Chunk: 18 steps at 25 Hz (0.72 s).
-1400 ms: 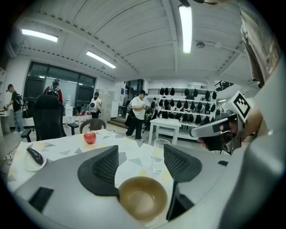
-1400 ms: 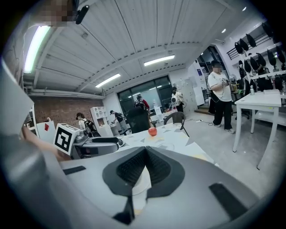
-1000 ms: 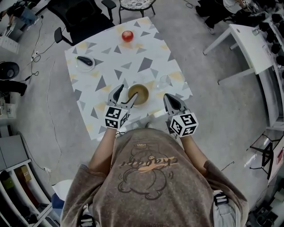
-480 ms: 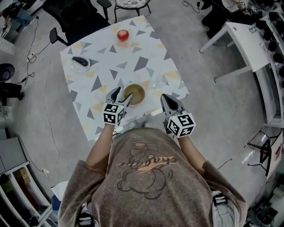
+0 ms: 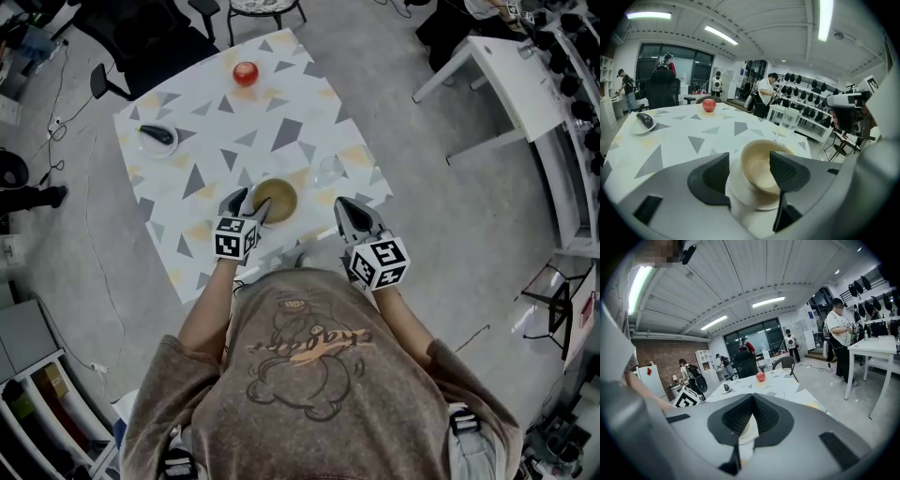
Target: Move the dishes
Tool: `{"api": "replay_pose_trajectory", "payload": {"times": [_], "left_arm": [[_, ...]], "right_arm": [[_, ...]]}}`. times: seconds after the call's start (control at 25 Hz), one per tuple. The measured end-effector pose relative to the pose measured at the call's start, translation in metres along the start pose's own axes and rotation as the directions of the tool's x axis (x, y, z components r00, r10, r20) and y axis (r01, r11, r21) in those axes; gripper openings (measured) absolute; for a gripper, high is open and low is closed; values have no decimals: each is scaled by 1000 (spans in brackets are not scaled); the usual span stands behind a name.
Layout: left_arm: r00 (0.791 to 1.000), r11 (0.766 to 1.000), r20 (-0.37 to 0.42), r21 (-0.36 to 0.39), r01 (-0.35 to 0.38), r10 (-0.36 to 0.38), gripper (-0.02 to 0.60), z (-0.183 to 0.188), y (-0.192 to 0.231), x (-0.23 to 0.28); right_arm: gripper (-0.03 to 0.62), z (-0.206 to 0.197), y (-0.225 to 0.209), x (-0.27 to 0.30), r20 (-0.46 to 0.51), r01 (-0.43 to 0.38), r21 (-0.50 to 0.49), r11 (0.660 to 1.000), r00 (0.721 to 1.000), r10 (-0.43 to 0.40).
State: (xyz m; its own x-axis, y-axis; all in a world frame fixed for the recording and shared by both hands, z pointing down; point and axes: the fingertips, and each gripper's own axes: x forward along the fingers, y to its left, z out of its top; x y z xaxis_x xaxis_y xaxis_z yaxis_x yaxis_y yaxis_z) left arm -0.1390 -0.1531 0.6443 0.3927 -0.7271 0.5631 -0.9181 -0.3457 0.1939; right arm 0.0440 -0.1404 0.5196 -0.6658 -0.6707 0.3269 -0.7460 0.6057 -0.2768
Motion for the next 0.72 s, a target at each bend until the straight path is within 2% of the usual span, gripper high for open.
{"api": "replay_pose_trajectory", "payload": {"times": [0.24,0.72], "left_arm": [[999,1000,-51,-10,-5,5,231,-7,3,8],[993,999,-113,-25,-45,42,88,-17,9,14]], "right_arm": [[-2,-1,-6,0,-2,10,13,1000,1000,-10],[-2,-5,-14,-1,-5,29,33,999,1000,-28]]}}
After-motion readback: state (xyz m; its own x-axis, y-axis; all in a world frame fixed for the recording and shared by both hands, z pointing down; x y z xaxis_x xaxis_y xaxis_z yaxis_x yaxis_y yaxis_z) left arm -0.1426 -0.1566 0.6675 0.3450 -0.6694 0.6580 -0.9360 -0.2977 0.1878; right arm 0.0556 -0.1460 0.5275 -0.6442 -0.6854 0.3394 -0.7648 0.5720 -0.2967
